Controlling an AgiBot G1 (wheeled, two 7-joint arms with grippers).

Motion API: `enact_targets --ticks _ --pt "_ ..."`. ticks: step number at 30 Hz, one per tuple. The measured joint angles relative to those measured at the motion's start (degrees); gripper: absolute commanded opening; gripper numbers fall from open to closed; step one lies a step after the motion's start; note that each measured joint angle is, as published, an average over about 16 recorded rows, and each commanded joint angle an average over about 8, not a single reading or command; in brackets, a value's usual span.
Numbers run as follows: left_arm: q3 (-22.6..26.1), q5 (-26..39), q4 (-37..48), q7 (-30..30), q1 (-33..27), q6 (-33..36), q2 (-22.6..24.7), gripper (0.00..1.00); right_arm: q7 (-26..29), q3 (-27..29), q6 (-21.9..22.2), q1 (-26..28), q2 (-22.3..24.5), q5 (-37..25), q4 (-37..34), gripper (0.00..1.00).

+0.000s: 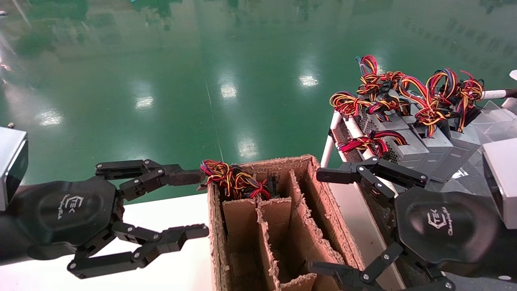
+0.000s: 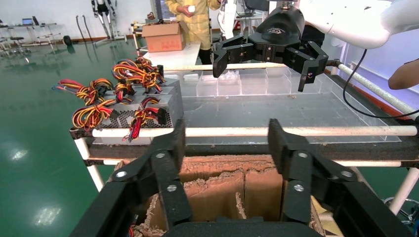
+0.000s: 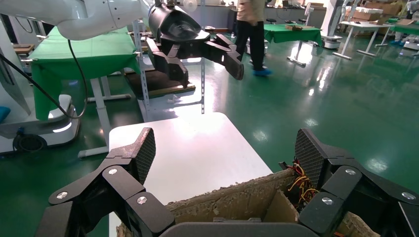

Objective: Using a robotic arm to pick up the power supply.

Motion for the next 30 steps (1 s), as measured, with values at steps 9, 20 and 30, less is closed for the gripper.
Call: enact_targets --ticks 9,20,30 --pt "0.00 0.00 0.00 0.00 0.00 0.00 0.00 0.00 0.00 0.00 0.00 0.00 0.00 0.00 0.00 1.00" --pt "0.00 0.00 0.00 0.00 0.00 0.00 0.00 0.00 0.00 0.00 0.00 0.00 0.00 0.00 0.00 1.00" --pt "0.00 0.00 0.00 0.00 0.00 0.00 0.00 0.75 0.00 0.00 0.00 0.00 0.00 0.00 0.00 1.00"
